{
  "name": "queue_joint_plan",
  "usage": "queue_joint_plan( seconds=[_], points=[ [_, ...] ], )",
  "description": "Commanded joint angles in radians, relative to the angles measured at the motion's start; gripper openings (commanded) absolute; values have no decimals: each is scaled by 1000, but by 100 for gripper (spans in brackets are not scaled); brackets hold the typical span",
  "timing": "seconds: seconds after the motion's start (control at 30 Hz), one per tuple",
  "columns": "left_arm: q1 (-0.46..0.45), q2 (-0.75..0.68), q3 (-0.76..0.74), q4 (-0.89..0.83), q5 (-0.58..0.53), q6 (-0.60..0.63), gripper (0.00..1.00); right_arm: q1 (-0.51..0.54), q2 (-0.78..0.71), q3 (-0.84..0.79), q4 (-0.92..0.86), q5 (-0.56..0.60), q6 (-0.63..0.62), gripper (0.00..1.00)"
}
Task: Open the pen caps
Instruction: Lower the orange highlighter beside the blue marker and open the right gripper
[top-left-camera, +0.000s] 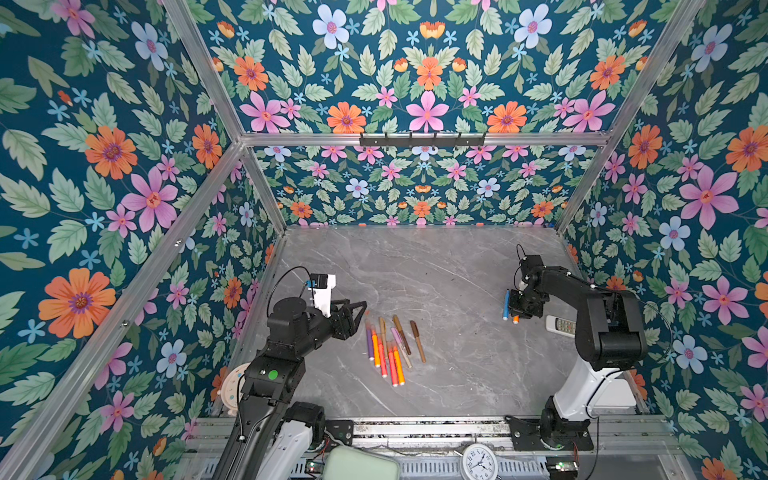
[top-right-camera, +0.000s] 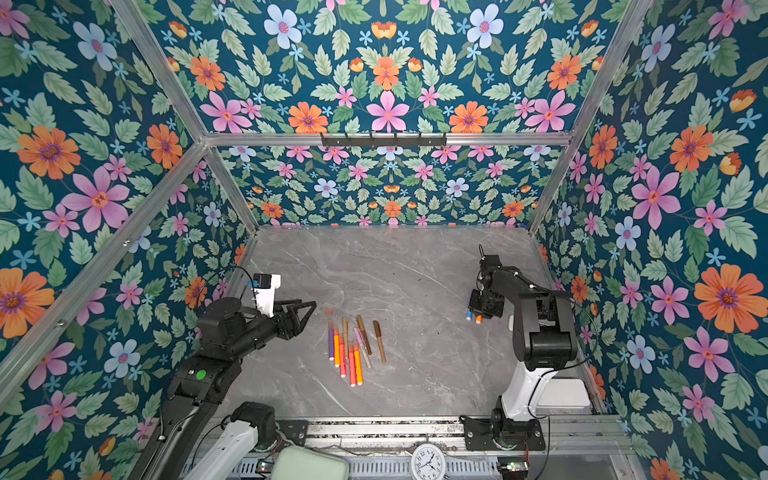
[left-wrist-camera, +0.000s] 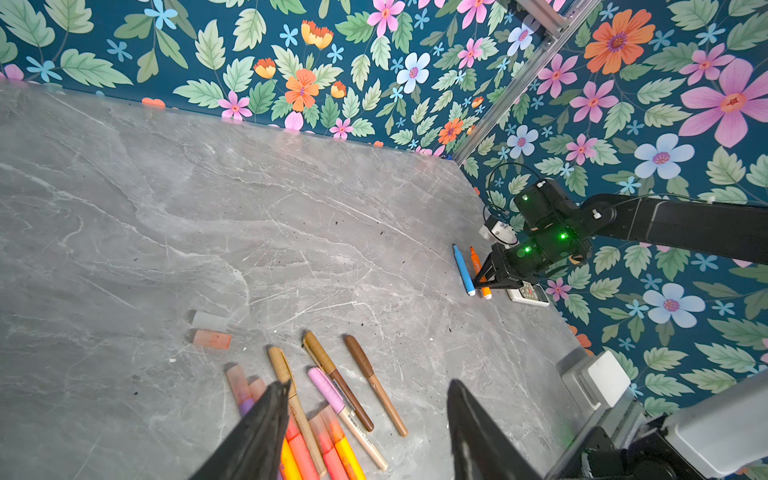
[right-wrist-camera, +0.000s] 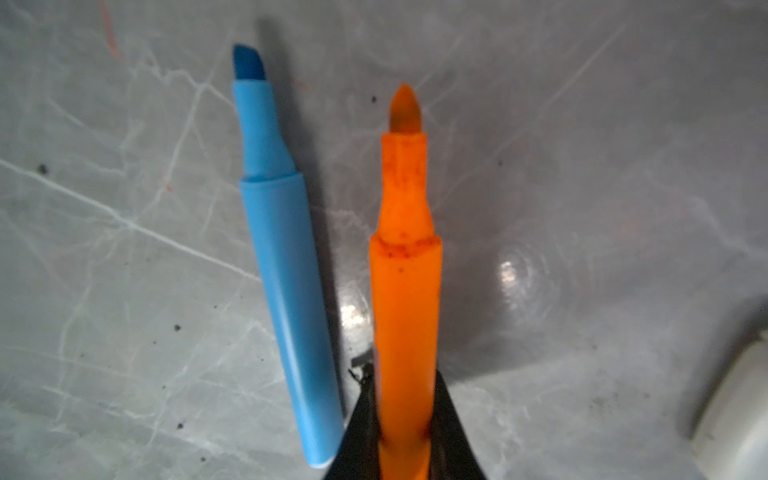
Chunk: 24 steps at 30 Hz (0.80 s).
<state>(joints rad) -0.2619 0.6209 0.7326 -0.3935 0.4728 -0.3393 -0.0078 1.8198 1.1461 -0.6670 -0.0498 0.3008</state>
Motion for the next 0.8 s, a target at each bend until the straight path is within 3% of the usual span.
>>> queue_joint_plan(
  seconds=[0.0,0.2,0.5,0.77],
  points=[
    [1,10,2,25,14,6,63,0,1,3,4,16,-5,20],
    [3,23,1,25,16,6,63,0,-3,6,7,6,-5,30],
    [3,36,2,25,19,6,63,-1,-48,-3,1,-2,-3,29],
    [3,37,0,24,14,6,62,27,-237,-26,-34,-37,-2,30]
  ],
)
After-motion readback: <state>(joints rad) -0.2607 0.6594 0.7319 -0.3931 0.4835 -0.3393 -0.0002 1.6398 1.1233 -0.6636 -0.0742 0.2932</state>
